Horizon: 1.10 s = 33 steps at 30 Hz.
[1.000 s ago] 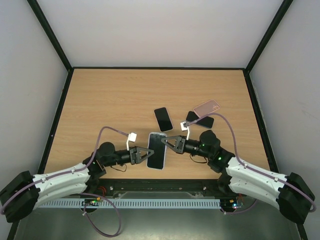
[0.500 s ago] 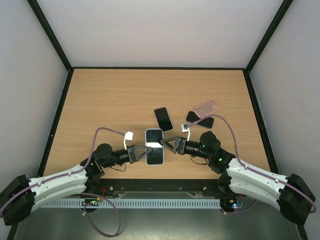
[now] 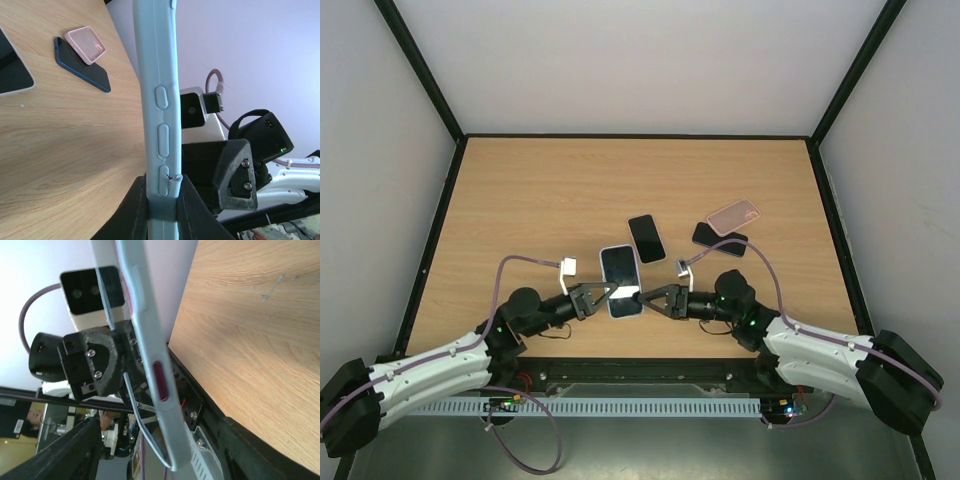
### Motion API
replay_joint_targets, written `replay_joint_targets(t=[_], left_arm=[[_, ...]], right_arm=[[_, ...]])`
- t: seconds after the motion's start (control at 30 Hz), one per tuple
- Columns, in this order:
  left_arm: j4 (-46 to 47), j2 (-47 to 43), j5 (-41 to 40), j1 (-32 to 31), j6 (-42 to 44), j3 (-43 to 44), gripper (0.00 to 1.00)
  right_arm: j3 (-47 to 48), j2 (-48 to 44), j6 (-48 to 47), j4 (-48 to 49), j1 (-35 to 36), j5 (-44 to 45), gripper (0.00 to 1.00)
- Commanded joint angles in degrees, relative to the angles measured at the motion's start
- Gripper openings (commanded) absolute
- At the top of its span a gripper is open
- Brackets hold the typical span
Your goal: Put the phone into the phone case
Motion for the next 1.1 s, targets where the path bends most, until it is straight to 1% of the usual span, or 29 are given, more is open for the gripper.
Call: replay_joint_targets(t=[0.0, 0.07, 0.1, 0.3, 0.43, 0.53, 0.6, 0.8, 0.93, 1.07], left_arm=[[4.1, 0.4, -2.4, 0.3, -0.3, 2.5, 0.02], [4.1, 0.4, -3.3, 0.3, -0.8, 2.3, 0.02], [3.9, 0.4, -3.7, 0.3, -0.9, 2.2, 0.02], [2.9, -0.1, -5.7, 0.4, -1.4, 1.9, 0.02], [4.3, -0.1, -6.3, 0.5, -2.8, 1.8, 0.02], [6.6, 0.3, -6.4, 0.5, -3.9, 1.5, 0.03], [7.9, 0.5, -6.4, 0.5, -4.6, 1.3, 0.02], [11.2, 1.5, -6.0, 0.4, -5.9, 0.9, 0.02], [10.5, 2.7, -5.6, 0.5, -5.6, 1.4, 0.02], [10.0, 4.3, -5.7, 0.5, -5.8, 1.3, 0.02]], right_arm=[[1.0, 1.3, 2.1, 6.8, 0.8, -2.9, 0.6], [0.9, 1.3, 3.0, 8.1, 0.9, -2.6, 0.52], [0.9, 1.3, 3.6, 8.5, 0.9, -2.5, 0.5], [1.6, 1.2, 5.9, 9.9, 1.0, -3.1, 0.48], [1.5, 1.9, 5.2, 8.9, 1.5, -2.2, 0.62], [1.2, 3.1, 5.1, 8.6, 1.7, -2.3, 0.68], [1.3, 3.7, 5.3, 8.7, 1.8, -2.6, 0.68], [1.5, 4.2, 5.5, 9.2, 2.1, -2.3, 0.64], [1.2, 4.0, 5.4, 9.4, 2.1, -1.4, 0.53], [1.4, 3.9, 5.5, 9.5, 2.1, -0.2, 0.49]])
